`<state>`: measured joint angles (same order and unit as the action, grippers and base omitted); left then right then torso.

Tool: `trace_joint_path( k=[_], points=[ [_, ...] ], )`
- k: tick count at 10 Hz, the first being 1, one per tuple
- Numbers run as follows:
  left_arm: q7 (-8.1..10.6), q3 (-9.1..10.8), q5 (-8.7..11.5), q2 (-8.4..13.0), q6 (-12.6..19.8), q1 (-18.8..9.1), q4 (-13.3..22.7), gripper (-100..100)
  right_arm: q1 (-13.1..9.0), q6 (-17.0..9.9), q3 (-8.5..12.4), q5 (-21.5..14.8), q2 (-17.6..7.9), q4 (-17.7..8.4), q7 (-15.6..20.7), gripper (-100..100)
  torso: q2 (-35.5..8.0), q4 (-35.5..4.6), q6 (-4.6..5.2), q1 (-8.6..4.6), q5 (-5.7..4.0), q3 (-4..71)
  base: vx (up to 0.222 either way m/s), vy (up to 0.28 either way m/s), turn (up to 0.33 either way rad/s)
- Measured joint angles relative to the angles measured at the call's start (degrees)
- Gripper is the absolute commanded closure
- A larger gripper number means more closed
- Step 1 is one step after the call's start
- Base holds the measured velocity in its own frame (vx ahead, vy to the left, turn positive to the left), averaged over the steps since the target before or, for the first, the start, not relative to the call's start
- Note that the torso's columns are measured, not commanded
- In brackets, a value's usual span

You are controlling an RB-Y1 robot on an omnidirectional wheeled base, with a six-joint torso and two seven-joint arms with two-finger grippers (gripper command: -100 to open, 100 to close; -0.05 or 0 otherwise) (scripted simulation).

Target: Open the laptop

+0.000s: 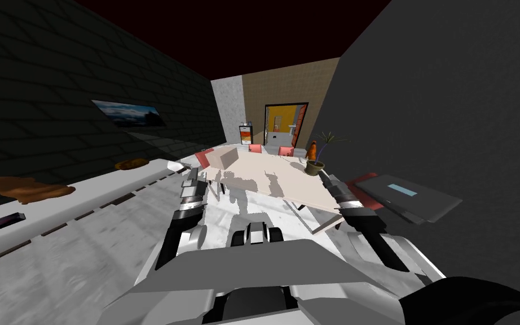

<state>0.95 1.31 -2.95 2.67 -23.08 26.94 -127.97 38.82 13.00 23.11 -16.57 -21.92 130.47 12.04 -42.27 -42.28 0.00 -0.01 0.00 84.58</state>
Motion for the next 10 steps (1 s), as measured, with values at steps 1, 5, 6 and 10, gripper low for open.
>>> trace_joint_path(
  k=[1, 5, 6, 10],
  points=[
    [0.0, 0.0, 0.0, 0.0, 0.0, 0.0, 0.0, 0, 0.4, -0.3, 1.7, -0.6, -0.7, -0.3, 0.4, -100, 0.0, 0.0, 0.02, 0.01, 0.0, 0.0, 0.011, -0.001, 0.077],
    [0.0, 0.0, 0.0, 0.0, 0.0, 0.0, 0.0, 0, 2.9, -1.8, 8.7, -4.9, -4.4, -1.7, 3.5, -100, 0.0, 0.0, 0.0, 0.02, 0.0, 0.0, 0.01, -0.004, 0.079],
    [0.0, 0.0, 0.0, 0.0, 0.0, 0.0, 0.0, 0, 3.0, -2.7, 9.7, -5.5, -5.2, -1.6, 3.9, -100, 0.0, 0.0, 0.0, 0.02, 0.01, 0.0, 0.01, -0.004, 0.099],
    [0.0, 0.0, 0.0, 0.0, 0.0, 0.0, 0.0, 0, 5.2, -4.7, 15.3, -8.2, -8.4, -2.2, 5.7, -100, 0.0, 0.0, 0.01, 0.01, 0.0, 0.0, 0.009, -0.007, 0.083]
  ],
)
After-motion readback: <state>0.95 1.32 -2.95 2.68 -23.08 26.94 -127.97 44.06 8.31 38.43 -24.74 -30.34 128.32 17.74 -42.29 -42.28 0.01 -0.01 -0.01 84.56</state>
